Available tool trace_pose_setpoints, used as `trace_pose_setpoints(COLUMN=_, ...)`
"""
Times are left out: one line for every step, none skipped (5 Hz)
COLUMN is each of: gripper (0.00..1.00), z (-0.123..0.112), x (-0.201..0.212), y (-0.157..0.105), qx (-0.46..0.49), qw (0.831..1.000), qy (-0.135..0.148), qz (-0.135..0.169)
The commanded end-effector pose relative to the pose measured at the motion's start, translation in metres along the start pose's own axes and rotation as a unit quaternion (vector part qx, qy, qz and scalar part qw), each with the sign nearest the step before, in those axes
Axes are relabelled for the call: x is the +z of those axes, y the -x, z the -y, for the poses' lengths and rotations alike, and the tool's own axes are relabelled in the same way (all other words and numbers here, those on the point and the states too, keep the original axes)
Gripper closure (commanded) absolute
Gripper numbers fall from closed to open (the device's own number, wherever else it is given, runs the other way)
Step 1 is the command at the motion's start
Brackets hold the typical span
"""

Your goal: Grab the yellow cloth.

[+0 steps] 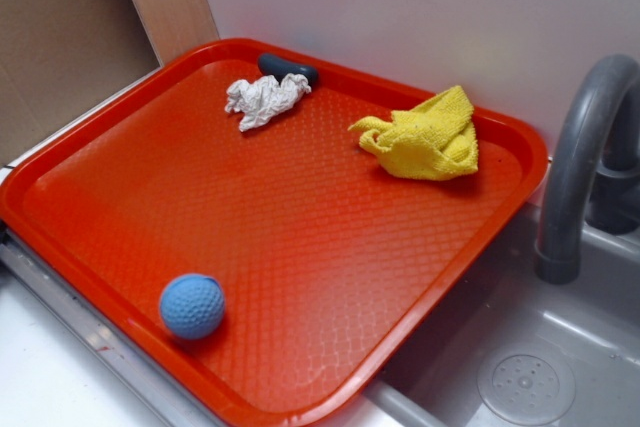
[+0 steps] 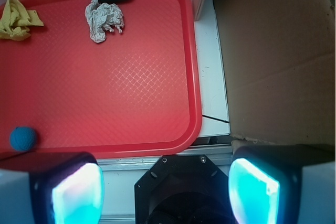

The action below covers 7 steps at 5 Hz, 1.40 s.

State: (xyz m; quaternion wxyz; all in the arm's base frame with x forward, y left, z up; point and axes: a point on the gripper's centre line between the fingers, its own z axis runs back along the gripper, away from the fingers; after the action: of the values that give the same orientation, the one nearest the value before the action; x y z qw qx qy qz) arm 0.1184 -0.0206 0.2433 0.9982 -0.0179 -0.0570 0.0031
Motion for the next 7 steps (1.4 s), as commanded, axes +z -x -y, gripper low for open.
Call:
trace_pose_setpoints(gripper=0.00, z=0.000, x=0.000, y=0.000, qx=0.000, qw=1.000, qy=0.000, qz=0.000)
trace_pose_setpoints(gripper=0.00, z=0.031, x=-0.008, y=-0.010, qx=0.027, qw=0.998, qy=0.016, qz=0.057)
trace_pose_setpoints(gripper=0.00, z=0.065, x=-0.021, y=-0.026, qx=0.019, qw=0.995, qy=0.032, qz=0.088)
trace_pose_setpoints(gripper=0.00, z=0.102, x=-0.035, y=-0.046, qx=0.029, qw=0.990, qy=0.072, qz=0.115)
trace_pose_setpoints(gripper=0.00, z=0.139, x=-0.054, y=-0.074, qx=0.036, qw=0.986, qy=0.107, qz=0.124)
trace_pose_setpoints(gripper=0.00, z=0.166, x=-0.075, y=-0.098, qx=0.033, qw=0.984, qy=0.115, qz=0.132)
trace_pose_setpoints(gripper=0.00, z=0.200, x=-0.101, y=-0.125, qx=0.006, qw=0.984, qy=0.110, qz=0.141)
